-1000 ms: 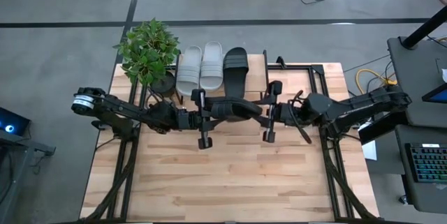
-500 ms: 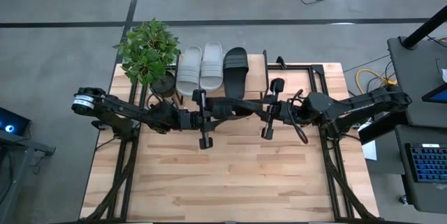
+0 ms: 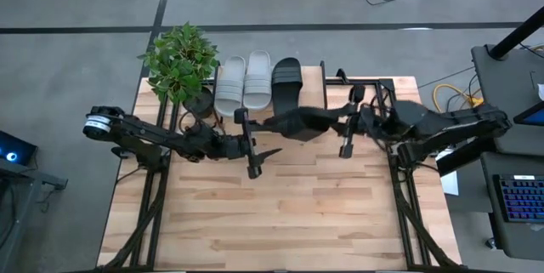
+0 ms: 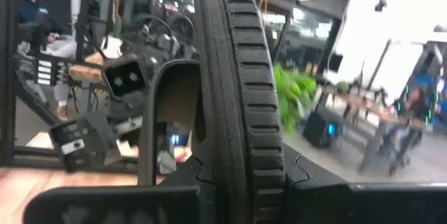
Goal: Pick and place slides into the shelf
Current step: Put the black slipper on the shelf
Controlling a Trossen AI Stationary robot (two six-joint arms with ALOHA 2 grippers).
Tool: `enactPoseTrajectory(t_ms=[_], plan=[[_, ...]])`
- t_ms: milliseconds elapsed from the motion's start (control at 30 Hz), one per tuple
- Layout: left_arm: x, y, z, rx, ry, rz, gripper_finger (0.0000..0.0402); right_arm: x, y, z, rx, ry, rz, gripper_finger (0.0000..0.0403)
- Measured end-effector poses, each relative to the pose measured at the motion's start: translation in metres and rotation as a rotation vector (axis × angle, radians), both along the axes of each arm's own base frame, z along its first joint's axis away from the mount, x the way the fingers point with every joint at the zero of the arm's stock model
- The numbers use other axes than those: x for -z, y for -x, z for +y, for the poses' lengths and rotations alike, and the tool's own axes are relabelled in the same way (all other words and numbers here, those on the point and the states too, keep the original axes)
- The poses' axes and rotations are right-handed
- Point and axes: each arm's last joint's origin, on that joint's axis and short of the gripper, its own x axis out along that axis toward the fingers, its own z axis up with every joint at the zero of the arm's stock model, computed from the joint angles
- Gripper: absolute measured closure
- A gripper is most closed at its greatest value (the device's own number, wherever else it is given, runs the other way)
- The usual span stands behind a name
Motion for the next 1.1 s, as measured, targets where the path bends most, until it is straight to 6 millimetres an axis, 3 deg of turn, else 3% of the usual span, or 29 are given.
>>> enactPoseTrajectory(t_ms=[200,433,833,1100], plan=[[0.000,0.003,-0.004,-0.125,-0.182,0.072,0.0146,-0.008,0.020,-0.020,0.079,-0.124,0.084,0.0357],[0.005,-0.004,-0.020,-0.278,-0.441,0.142,0.0146,-0.018,0.026,-0.040,0.086,-0.258,0.163,0.0357],[0.015,-0.043,-0.037,-0.613,-0.713,0.341,0.0146,-0.035,0.006,-0.075,-0.015,-0.456,0.290,0.0357],[0.019,-0.042,-0.037,-0.688,-0.698,0.397,0.0146,-0.064,0.000,-0.100,0.073,-0.449,0.294,0.0358]])
